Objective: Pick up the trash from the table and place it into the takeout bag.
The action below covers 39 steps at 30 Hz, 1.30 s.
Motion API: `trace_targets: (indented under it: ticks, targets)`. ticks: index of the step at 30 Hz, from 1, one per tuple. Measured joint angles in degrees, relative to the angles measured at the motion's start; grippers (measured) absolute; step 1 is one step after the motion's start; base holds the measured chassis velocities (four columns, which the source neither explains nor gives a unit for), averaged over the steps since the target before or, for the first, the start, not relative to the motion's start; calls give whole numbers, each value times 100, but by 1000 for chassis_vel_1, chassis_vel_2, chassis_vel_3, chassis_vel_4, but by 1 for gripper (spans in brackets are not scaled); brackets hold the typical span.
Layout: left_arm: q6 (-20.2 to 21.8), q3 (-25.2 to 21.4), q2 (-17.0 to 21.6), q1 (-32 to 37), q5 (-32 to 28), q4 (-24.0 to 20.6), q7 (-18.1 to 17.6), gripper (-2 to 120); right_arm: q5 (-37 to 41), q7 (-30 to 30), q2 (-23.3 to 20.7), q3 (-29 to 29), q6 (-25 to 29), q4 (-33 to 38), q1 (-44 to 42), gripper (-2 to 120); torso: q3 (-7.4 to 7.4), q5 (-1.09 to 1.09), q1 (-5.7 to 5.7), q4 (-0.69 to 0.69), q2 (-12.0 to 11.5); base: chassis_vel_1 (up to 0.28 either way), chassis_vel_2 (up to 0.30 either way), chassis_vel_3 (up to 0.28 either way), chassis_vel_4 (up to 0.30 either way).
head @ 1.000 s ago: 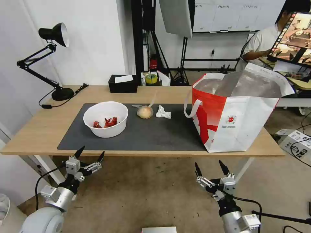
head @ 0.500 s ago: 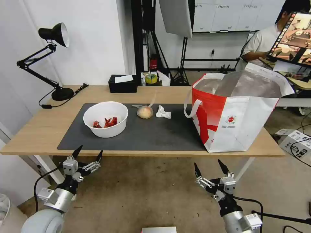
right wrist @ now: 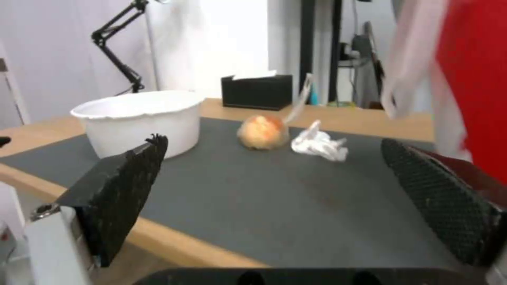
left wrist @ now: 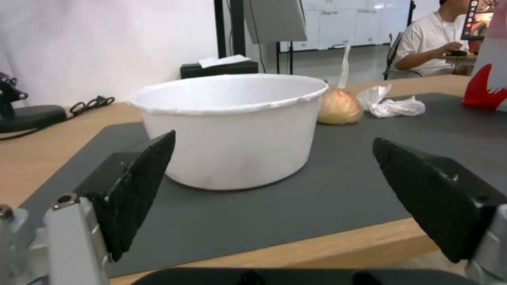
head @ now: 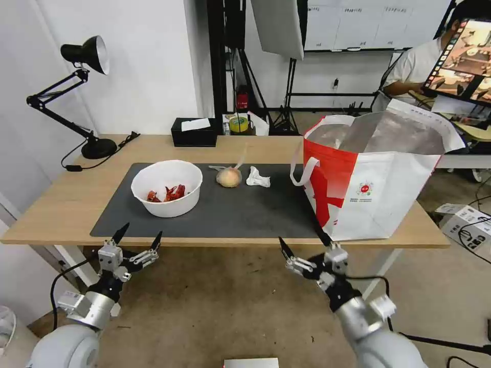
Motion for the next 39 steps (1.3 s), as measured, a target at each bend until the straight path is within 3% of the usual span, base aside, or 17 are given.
trace_targets:
  ticks: [14, 27, 39]
  targets:
    - [19, 148, 52, -92, -7, 87, -58, 100, 345, 469, -158, -1155, -997, -802, 1981, 100, 0, -1, 0, 0, 0, 0, 0, 0, 0]
    - [34, 120, 82, -47, -51, 77, -83, 100, 828, 2225, 578, -2429, -1939, -1574, 3586, 100, 0, -1, 0, 1, 0, 0, 0, 0, 0]
    - [143, 163, 82, -10, -93, 75, -88, 100, 1834, 3482, 1077, -2604, -2451, -2143, 4417, 100, 0, -2, 0, 0, 0, 0, 0, 0, 0]
